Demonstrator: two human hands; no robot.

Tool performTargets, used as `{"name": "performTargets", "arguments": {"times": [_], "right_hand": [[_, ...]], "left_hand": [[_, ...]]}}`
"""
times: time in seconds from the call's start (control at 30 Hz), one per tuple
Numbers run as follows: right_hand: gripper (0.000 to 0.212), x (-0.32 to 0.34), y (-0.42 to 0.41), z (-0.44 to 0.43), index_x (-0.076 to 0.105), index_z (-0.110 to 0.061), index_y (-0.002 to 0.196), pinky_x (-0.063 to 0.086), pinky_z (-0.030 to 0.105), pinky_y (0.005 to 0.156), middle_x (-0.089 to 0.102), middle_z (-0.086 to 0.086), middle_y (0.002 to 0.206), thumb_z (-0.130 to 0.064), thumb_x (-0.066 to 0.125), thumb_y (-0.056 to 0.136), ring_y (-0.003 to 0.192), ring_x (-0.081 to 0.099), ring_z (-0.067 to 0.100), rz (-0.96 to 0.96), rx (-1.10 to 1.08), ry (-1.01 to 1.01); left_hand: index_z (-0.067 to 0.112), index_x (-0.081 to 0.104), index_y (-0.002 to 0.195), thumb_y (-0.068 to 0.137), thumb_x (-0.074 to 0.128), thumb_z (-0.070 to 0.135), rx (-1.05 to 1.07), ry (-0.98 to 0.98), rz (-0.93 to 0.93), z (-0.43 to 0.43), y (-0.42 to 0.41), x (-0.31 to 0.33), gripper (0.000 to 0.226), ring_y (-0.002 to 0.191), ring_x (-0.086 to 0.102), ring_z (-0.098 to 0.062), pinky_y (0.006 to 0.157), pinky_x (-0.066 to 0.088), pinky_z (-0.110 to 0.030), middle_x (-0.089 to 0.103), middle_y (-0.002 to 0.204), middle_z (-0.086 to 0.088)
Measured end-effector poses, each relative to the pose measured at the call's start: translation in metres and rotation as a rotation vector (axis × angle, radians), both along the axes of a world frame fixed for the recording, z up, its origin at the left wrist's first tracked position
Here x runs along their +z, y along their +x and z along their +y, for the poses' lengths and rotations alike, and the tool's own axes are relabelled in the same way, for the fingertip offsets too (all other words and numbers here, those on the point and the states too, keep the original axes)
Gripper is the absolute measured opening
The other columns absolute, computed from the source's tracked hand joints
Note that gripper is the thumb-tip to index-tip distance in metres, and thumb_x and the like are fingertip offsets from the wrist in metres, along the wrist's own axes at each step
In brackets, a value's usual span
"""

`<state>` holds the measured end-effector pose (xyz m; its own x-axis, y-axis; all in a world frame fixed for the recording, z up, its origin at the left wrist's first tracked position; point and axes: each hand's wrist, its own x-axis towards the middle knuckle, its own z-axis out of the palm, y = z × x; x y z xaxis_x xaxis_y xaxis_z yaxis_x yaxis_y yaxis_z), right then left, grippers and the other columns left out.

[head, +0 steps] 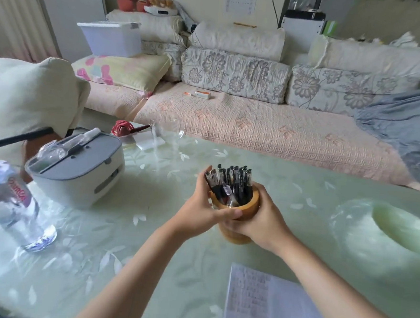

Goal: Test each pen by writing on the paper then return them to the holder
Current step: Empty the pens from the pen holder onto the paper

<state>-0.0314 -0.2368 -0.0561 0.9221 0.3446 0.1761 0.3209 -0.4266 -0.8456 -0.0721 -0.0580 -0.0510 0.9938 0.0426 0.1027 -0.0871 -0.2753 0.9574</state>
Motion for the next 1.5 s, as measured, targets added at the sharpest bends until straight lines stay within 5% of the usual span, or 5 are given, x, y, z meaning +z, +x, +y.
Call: {"name": "performTargets", "arguments": {"times": [0.23,0.37,0.63,1.1,1.5], "right_hand": [[0.087,0.016,-0.079,-0.053,0.041,-0.051,0.121,0.046,0.01,0.08,0.062,-0.023,0.113,-0.042,0.091,0.051,0.103,0.058,-0.007,-0.053,-0.133,-0.121],[0.087,0.018,-0.098,-0.082,0.041,-0.048,0.125,0.05,0.038,0.089,0.055,-0.022,0.117,-0.058,0.081,0.048,0.108,0.056,0.008,-0.22,-0.21,-0.34],[0.086,-0.005,-0.114,-0.12,0.035,-0.042,0.137,0.043,0.041,0.087,0.05,-0.009,0.116,-0.071,0.061,0.061,0.108,0.051,0.021,-0.441,-0.291,-0.792],[0.099,-0.02,-0.102,-0.107,0.035,-0.035,0.142,0.037,0.047,0.086,0.051,0.004,0.119,-0.044,0.076,0.053,0.103,0.051,0.027,-0.637,-0.153,-1.177],[0.087,0.0,-0.107,-0.135,0.03,-0.028,0.142,0.025,0.059,0.106,0.043,0.015,0.129,-0.007,0.064,0.065,0.122,0.041,0.037,-0.761,-0.17,-1.434]], "left_hand": [[0.042,0.004,0.149,0.06,0.088,0.049,-0.021,0.138,-0.02,-0.039,-0.055,0.01,0.123,0.129,0.043,-0.005,0.108,0.039,-0.036,0.043,0.14,0.01],[0.03,0.01,0.152,0.066,0.082,0.054,0.009,0.311,-0.145,-0.06,-0.071,0.001,0.114,0.133,0.038,-0.01,0.109,0.038,-0.035,0.036,0.148,0.002],[0.024,0.022,0.149,0.078,0.055,0.026,-0.078,0.518,-0.278,-0.087,-0.088,-0.034,0.079,0.139,0.028,-0.009,0.108,0.021,-0.014,0.032,0.149,0.009],[0.015,0.005,0.155,0.071,0.07,0.062,-0.189,0.894,-0.296,-0.109,-0.06,-0.067,0.117,0.146,0.012,-0.013,0.118,0.012,-0.026,0.016,0.159,0.007],[0.018,0.018,0.153,0.081,0.054,0.069,-0.142,1.098,-0.22,-0.117,-0.055,-0.08,0.095,0.136,0.028,-0.021,0.114,0.019,-0.031,0.032,0.147,0.002]]}}
